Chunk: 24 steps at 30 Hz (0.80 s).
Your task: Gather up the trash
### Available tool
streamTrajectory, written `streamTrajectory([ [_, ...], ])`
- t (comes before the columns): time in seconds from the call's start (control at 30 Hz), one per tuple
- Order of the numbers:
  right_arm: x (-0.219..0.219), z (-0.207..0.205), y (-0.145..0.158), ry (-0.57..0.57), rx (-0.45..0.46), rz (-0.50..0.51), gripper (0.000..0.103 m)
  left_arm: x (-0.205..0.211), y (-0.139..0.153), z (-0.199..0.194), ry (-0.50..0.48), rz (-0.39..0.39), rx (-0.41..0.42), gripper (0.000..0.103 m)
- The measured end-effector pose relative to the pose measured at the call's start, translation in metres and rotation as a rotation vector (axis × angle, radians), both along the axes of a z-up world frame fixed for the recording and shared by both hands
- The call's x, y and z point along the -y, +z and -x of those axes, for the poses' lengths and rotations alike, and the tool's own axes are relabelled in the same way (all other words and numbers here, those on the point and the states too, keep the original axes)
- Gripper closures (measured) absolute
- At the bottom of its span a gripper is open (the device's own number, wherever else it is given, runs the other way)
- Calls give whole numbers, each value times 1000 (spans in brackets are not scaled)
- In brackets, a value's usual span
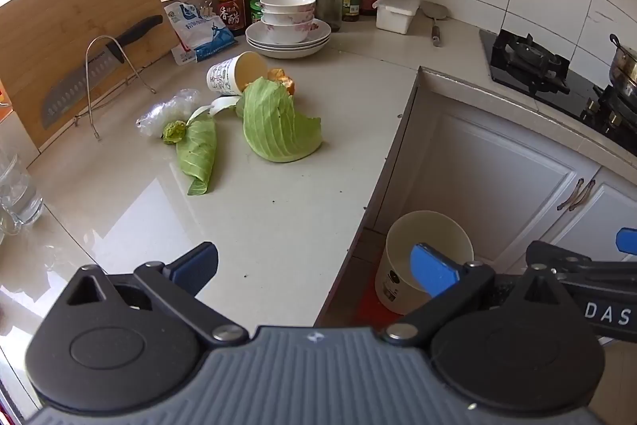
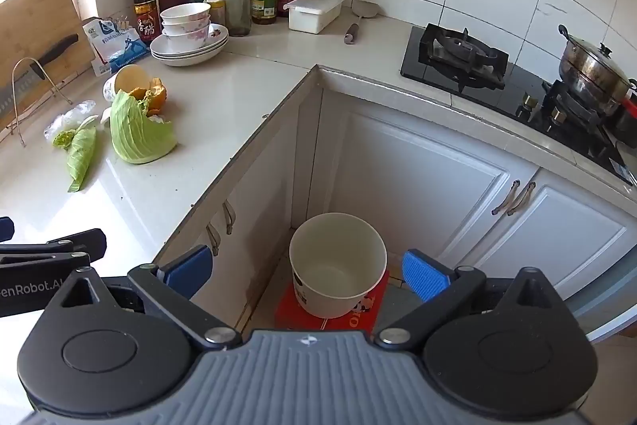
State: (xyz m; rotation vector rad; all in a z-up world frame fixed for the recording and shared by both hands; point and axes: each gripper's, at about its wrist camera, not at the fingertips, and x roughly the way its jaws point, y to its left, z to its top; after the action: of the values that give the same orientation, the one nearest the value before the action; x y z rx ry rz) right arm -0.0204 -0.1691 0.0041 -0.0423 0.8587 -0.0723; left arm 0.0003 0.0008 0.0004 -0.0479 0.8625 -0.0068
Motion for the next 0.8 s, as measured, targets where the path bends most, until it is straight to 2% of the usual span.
streamTrajectory([
  [0.8,3,-2,2,2,8,-4,0,0,1,-4,-3,-22,8,1],
])
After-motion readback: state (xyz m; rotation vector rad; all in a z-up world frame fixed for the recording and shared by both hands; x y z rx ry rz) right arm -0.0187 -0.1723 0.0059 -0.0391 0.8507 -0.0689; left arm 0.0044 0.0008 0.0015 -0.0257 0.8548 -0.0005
